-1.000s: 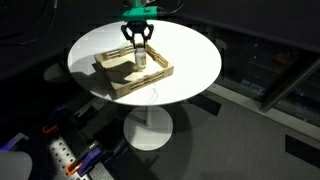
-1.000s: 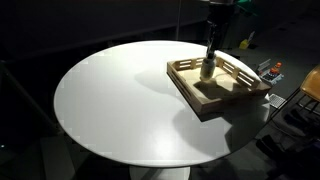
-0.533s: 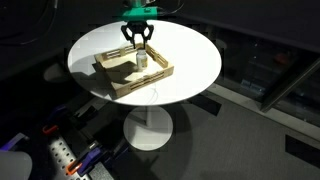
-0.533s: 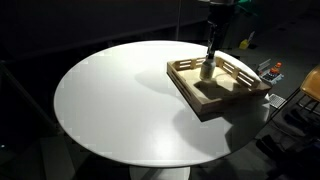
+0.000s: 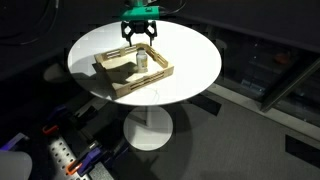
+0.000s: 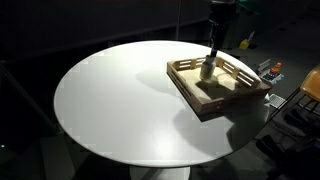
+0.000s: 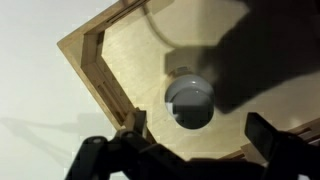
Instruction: Remove the lid from the white bottle
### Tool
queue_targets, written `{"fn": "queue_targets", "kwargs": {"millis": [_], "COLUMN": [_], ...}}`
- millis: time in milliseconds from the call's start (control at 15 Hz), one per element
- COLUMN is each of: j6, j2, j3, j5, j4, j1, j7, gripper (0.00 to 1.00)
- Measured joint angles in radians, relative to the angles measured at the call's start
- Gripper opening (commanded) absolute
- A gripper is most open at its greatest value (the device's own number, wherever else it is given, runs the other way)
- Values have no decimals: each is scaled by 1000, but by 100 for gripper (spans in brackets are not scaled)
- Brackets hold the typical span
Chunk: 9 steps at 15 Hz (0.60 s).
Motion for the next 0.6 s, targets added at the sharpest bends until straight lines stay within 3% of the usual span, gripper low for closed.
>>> {"fn": "queue_targets", "kwargs": {"millis": [267,467,533,600], "j6": [0,0,0,1], "j2": [7,19,23,27], "j3": [-12,-14,-14,-14], "j5": [-9,-11,-11,-11], "j4": [-1,-1,-1,-1], "j1": [0,0,0,0], "j7": [6,11,12,13], "gripper": [76,69,72,69]}}
